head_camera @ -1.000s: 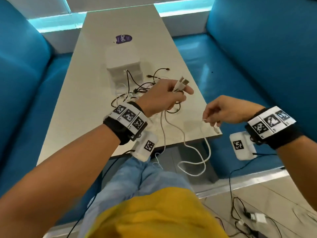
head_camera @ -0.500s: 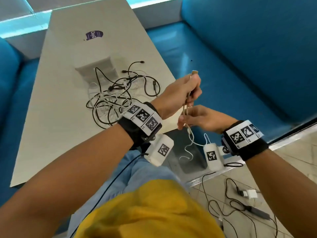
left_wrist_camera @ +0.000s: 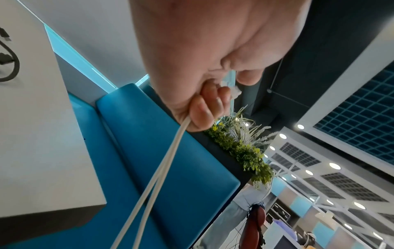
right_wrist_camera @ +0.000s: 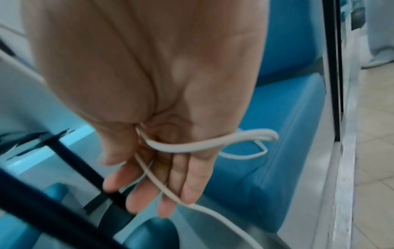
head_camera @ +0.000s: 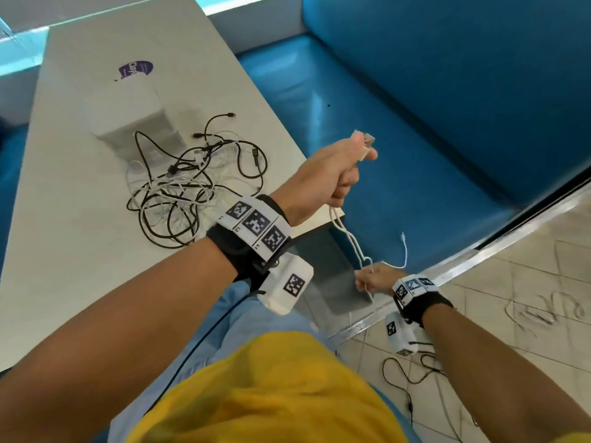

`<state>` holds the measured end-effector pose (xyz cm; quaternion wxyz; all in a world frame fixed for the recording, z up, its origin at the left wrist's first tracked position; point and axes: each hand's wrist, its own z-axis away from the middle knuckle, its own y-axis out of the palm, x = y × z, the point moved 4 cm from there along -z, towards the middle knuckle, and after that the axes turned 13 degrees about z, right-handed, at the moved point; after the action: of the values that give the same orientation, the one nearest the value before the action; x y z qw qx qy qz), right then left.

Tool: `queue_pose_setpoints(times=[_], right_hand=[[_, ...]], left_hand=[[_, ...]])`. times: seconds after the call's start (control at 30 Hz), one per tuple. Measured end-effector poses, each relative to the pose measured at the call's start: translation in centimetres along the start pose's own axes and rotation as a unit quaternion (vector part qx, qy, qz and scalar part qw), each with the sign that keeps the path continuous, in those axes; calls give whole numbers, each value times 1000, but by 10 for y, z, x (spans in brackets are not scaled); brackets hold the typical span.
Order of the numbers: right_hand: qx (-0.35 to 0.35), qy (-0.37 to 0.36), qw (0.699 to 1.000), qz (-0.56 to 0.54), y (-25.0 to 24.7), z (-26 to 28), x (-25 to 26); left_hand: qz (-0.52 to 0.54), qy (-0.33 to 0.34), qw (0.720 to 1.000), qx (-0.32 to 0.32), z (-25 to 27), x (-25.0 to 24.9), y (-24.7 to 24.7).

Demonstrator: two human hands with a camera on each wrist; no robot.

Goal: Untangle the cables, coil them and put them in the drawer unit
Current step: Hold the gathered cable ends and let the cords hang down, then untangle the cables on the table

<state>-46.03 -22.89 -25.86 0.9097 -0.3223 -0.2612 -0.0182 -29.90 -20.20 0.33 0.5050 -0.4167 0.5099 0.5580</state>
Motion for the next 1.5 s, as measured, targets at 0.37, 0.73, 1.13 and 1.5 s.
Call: queue_pose_setpoints(times=[0.37,0.73,1.13,1.5], right_hand=[[5,-37,999,36,31,-16,37],[-187,-195,959,-80,-126,62,143],[-35,-289,954,-68,-66,69,207],[-121,-288,950,-19,-97,70,236]], left_hand=[[23,27,998,-48,7,-8,-23],[0,-23,999,-45,17,11,-54],[171,62,982,-48,27,-25,-61],[39,48,986,-156,53,-28,-138]])
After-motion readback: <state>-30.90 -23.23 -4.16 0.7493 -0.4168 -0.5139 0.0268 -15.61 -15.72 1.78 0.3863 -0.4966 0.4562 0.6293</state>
